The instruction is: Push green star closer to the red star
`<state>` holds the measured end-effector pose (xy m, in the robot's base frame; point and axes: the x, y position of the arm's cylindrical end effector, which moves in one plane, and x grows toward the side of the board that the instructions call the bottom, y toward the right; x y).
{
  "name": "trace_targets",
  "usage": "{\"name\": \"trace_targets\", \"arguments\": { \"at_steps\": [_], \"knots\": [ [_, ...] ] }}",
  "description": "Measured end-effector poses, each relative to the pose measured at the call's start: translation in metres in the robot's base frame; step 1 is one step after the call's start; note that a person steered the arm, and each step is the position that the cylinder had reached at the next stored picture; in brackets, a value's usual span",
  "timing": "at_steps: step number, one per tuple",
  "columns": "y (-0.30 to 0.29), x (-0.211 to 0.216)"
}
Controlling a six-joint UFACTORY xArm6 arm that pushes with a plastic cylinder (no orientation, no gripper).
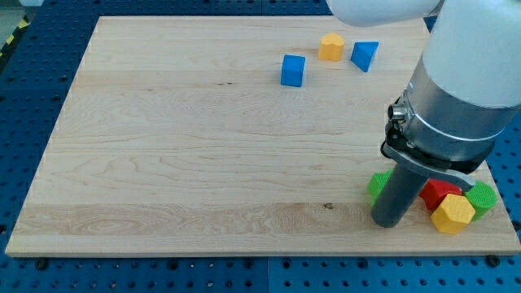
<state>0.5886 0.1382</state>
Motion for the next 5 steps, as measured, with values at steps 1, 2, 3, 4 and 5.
{"name": "trace_targets", "arguments": {
  "at_steps": [1, 2, 3, 4, 5],
  "knots": [
    [-0.035, -0.002],
    [-0.047, -0.006],
    [-0.033, -0.025],
    [-0.028, -0.025],
    [-0.008, -0.025]
  ]
}}
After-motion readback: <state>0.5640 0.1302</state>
